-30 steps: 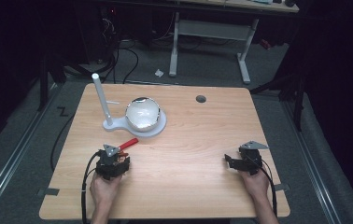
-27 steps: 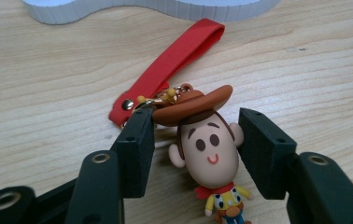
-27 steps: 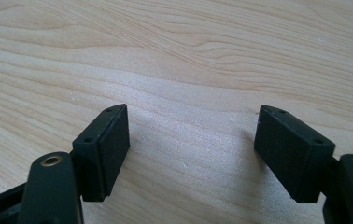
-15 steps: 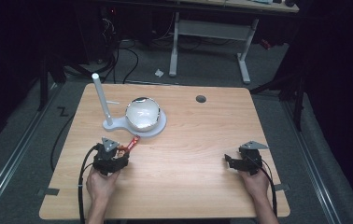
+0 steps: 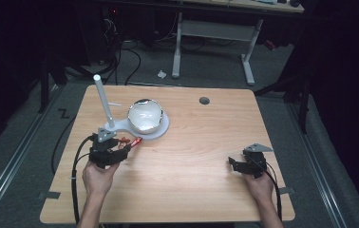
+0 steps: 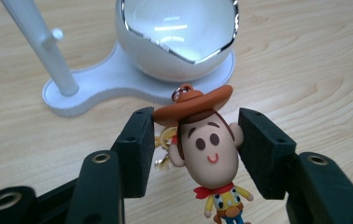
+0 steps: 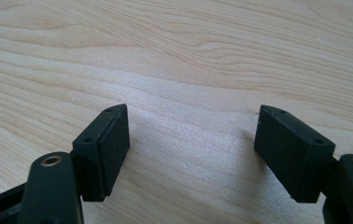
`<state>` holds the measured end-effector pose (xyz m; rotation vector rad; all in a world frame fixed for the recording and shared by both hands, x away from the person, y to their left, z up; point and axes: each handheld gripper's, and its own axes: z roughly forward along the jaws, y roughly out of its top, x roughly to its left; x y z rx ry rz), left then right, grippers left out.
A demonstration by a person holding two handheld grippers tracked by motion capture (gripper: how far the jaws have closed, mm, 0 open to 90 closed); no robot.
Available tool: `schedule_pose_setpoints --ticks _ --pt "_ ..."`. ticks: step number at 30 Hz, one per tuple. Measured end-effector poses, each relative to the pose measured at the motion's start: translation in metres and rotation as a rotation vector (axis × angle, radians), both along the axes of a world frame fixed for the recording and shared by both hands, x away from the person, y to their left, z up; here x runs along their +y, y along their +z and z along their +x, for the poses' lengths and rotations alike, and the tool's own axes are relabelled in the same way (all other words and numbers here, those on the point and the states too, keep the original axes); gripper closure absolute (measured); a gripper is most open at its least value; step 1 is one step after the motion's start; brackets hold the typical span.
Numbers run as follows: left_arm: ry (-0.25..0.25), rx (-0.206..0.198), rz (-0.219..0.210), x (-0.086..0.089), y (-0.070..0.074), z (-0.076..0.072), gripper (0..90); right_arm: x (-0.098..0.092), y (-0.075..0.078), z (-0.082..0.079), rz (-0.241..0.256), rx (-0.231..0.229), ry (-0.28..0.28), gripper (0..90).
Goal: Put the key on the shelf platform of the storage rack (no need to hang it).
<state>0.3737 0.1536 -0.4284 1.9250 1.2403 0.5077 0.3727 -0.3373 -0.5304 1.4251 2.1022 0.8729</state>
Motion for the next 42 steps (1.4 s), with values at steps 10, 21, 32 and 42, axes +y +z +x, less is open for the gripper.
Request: schedule_pose_setpoints --ticks 10,21,32,42 --pt "-0.038 -0.018 -0.029 -0.001 0.029 0.004 48.3 0.0 0.0 0.0 0.0 0.0 0.0 26.6" --pt "-0.08 -0.016 -0.084 0.002 0.048 0.007 48.3 0.0 0.0 0.0 0.0 0.0 0.0 26.6" --pt "-0.101 -0.032 -0.131 0.006 0.067 0.011 48.3 0.0 0.0 0.0 0.0 -0.001 0.0 26.6" --pt "-0.12 -0.052 -0.117 -0.001 0.088 0.022 48.3 0.0 0.0 0.0 0.0 -0.001 0.0 26.6"
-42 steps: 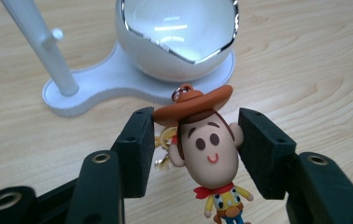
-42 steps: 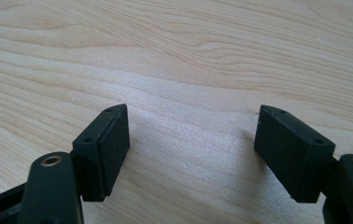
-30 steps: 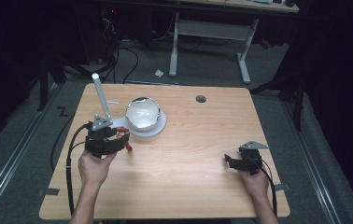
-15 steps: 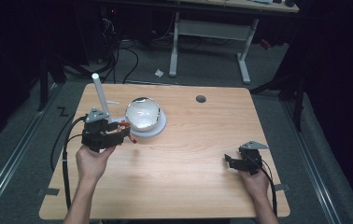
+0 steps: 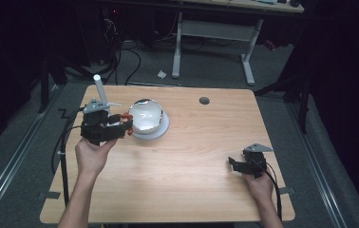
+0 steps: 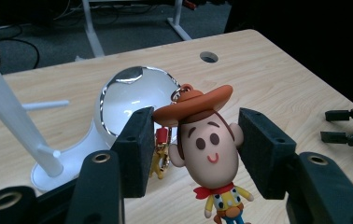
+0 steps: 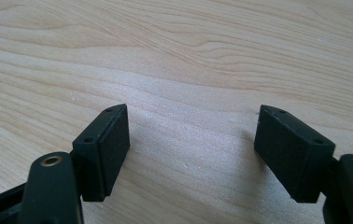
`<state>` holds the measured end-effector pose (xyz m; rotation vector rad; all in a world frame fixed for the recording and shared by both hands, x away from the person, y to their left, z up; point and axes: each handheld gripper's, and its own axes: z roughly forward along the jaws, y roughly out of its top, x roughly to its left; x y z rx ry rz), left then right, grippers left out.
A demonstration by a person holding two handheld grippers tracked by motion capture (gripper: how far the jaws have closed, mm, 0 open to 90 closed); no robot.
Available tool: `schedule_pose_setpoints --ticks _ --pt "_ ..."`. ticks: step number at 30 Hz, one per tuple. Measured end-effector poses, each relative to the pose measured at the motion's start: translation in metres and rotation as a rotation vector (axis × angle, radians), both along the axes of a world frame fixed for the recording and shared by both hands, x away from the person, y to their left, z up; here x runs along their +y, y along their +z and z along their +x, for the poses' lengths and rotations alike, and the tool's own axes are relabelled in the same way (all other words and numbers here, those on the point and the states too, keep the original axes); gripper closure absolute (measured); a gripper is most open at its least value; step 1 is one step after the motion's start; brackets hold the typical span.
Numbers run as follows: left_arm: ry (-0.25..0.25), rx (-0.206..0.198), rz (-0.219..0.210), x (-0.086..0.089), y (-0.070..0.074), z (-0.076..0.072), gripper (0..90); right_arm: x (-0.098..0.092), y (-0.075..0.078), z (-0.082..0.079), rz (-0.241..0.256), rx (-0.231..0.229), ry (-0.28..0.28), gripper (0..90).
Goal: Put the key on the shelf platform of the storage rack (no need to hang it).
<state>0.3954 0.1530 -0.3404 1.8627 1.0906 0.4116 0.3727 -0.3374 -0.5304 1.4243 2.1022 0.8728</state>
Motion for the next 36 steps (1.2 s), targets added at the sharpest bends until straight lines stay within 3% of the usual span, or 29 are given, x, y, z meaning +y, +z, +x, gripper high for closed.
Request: schedule_pose_setpoints --ticks 5,13,20,32,36 --pt "-0.018 -0.012 -0.005 -0.01 0.011 0.012 48.2 0.0 0.0 0.0 0.0 0.0 0.0 26.6" --pt "-0.041 -0.013 0.013 -0.029 0.016 0.031 48.2 0.0 0.0 0.0 0.0 0.0 0.001 26.6" --pt "-0.048 0.0 -0.005 -0.036 0.013 0.048 48.2 0.0 0.0 0.0 0.0 0.0 0.002 26.6" --pt "-0.026 0.007 0.025 -0.042 0.003 0.066 48.2 0.0 0.0 0.0 0.0 0.0 0.003 26.6" --pt "-0.027 0.007 0.059 -0.046 -0.002 0.07 48.1 0.0 0.0 0.0 0.001 0.0 0.003 26.6"
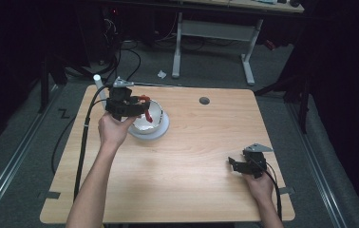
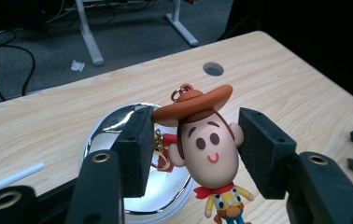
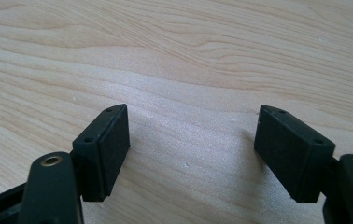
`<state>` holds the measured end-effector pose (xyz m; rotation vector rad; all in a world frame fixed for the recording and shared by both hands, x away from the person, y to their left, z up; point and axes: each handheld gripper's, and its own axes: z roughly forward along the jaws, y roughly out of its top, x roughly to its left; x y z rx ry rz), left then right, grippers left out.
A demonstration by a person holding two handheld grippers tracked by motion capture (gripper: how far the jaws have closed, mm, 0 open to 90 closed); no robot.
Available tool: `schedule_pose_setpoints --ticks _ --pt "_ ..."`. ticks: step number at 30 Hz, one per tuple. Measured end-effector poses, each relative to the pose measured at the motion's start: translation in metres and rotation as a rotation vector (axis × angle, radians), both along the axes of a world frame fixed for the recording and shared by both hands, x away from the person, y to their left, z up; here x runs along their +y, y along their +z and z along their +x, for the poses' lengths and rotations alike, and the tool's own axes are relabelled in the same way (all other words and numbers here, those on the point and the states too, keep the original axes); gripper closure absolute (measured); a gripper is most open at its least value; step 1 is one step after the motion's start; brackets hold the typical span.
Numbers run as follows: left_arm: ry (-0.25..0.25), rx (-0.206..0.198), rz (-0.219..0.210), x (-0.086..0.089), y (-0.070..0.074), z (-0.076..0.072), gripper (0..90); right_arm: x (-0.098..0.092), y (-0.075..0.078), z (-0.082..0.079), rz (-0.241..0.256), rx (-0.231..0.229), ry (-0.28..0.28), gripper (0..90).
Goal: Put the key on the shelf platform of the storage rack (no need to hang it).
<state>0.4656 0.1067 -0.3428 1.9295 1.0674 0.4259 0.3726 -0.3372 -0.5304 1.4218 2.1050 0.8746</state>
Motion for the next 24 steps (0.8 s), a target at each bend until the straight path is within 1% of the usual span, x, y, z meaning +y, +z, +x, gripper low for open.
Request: schedule_pose_setpoints --ticks 2,5,7,9,13,19,22,24 --pt "0.003 -0.002 0.016 -0.002 -0.004 0.003 48.0 0.0 0.0 0.0 0.0 0.0 0.0 26.6" --pt "0.01 0.006 0.011 -0.002 -0.011 0.009 48.0 0.0 0.0 0.0 0.0 0.0 0.0 26.6" --pt "0.015 0.013 0.017 -0.003 -0.017 0.011 48.0 0.0 0.0 0.0 0.0 0.0 0.0 26.6" --pt "0.02 0.017 0.037 -0.006 -0.022 0.013 48.0 0.0 0.0 0.0 0.0 0.0 0.001 26.6" --pt "0.022 0.025 0.048 -0.008 -0.03 0.017 48.0 0.0 0.0 0.0 0.0 0.0 0.001 26.6" --pt "0.032 0.036 0.051 -0.01 -0.042 0.021 47.9 0.0 0.0 0.0 0.0 0.0 0.0 26.6" --pt "0.04 0.04 0.067 -0.011 -0.047 0.022 47.9 0.0 0.0 0.0 0.0 0.0 0.0 26.7" --pt "0.047 0.041 0.06 -0.011 -0.051 0.024 47.9 0.0 0.0 0.0 0.0 0.0 0.001 26.6"
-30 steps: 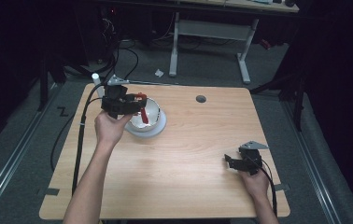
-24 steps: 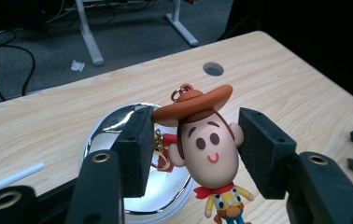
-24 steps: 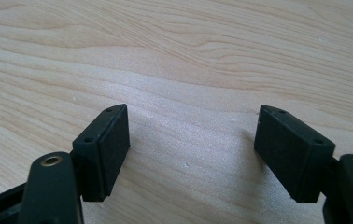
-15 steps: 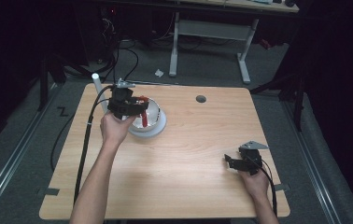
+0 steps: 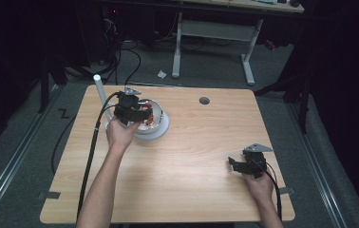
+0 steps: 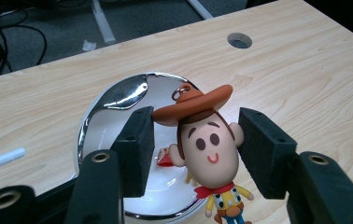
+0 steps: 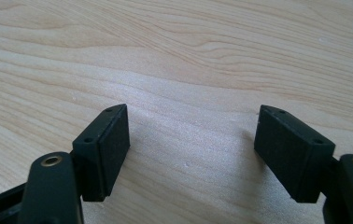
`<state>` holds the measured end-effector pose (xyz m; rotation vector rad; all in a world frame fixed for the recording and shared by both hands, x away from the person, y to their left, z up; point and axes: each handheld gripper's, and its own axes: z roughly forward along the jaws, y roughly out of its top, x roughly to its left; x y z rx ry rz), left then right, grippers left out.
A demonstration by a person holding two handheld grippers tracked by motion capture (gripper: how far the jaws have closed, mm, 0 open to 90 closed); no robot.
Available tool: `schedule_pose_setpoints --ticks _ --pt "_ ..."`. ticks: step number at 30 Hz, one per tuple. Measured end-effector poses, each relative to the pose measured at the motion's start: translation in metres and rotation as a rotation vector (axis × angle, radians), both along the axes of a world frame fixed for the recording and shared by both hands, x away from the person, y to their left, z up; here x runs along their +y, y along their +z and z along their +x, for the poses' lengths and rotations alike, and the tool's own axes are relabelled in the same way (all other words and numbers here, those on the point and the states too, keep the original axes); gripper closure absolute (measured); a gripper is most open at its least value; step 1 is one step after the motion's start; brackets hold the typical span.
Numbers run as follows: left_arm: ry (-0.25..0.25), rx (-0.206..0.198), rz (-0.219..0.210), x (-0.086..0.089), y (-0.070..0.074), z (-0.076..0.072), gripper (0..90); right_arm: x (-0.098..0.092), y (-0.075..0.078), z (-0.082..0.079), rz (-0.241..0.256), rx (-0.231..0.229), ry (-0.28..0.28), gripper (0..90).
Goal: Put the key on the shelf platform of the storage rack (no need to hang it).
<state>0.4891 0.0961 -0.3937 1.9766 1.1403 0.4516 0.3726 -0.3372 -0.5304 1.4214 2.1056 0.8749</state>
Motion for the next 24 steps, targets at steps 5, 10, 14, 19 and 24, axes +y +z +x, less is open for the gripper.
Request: schedule_pose_setpoints --ticks 5,10,14,19,24 --pt "0.011 0.018 -0.001 0.002 -0.01 0.003 47.9 0.0 0.0 0.0 -0.001 0.0 0.0 26.6" --pt "0.03 0.029 0.008 0.002 -0.021 0.01 47.8 0.0 0.0 0.0 0.0 0.001 0.0 26.6" --pt "0.048 0.034 0.0 0.003 -0.029 0.013 47.8 0.0 0.0 0.0 0.0 -0.001 0.0 26.6" --pt "0.075 0.038 0.008 0.004 -0.039 0.018 47.7 0.0 0.0 0.0 -0.001 -0.001 0.0 26.6" --pt "0.089 0.038 0.012 0.003 -0.046 0.023 47.5 0.0 0.0 0.0 0.0 0.0 0.0 26.6"
